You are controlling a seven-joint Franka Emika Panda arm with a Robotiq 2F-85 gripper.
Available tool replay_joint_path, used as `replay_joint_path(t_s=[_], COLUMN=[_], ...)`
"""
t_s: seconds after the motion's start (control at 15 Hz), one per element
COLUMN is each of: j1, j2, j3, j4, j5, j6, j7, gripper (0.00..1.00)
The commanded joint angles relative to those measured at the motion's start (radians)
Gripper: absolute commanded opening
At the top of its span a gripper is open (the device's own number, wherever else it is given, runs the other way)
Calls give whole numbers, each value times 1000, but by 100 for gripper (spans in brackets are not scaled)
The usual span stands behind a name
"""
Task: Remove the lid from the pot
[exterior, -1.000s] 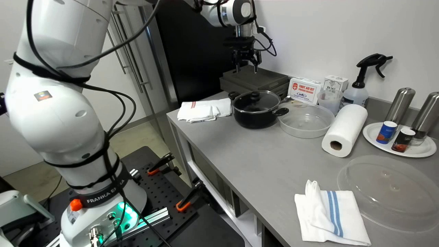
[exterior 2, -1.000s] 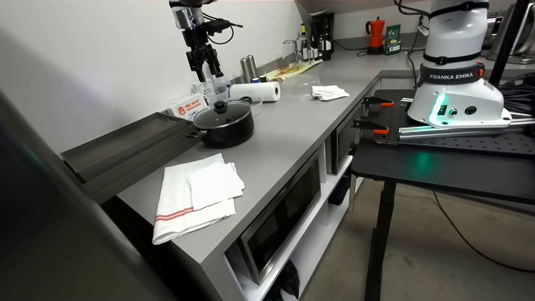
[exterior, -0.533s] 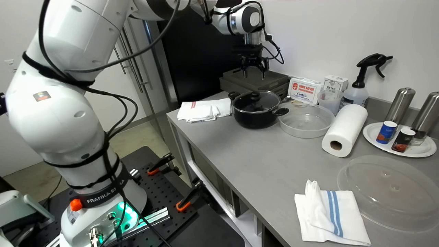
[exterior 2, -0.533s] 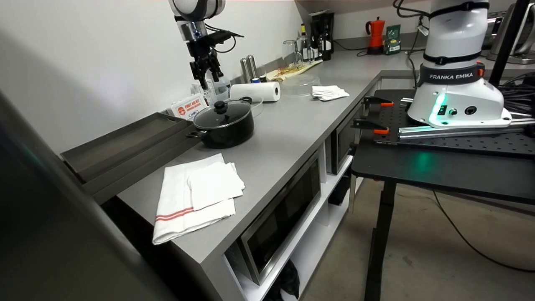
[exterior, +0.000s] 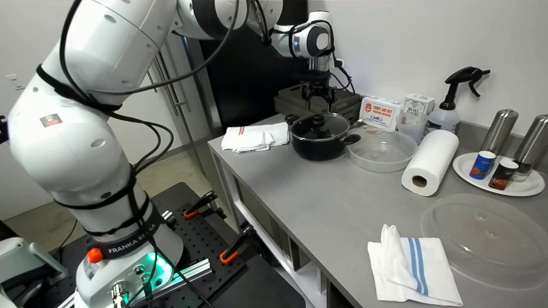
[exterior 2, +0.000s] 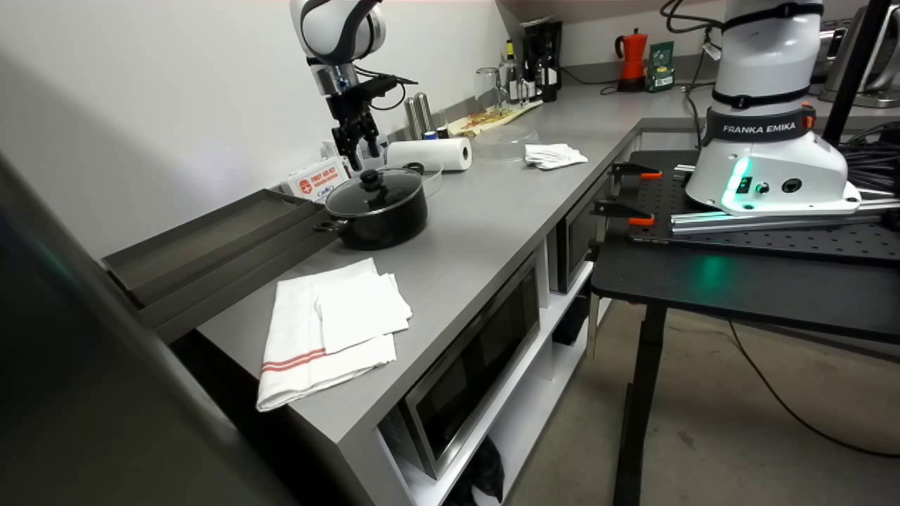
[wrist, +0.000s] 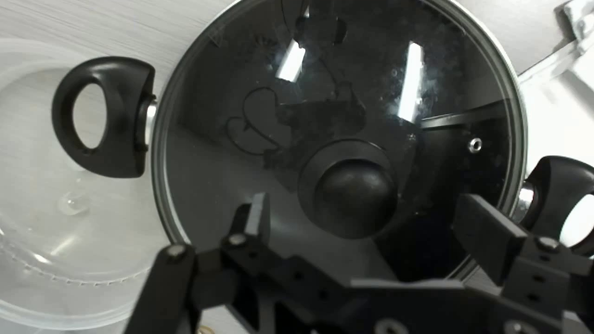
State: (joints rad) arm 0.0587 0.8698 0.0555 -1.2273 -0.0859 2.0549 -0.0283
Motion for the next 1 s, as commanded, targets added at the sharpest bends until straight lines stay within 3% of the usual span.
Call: replay_joint_path(t_s=[0.0,0.67,0.8,0.87,0.93], j1=[4,12,11,11,11], j2=[36,90,94,97,99], j3=[0,-8,-8,-8,-8], j4=[57,90,93,96,98], j5=[30,29,29,29,29], j6=[-24,-26,-27,-27,-27], j7=[-3,7,7,7,6], gripper=[100,100,94,72,72])
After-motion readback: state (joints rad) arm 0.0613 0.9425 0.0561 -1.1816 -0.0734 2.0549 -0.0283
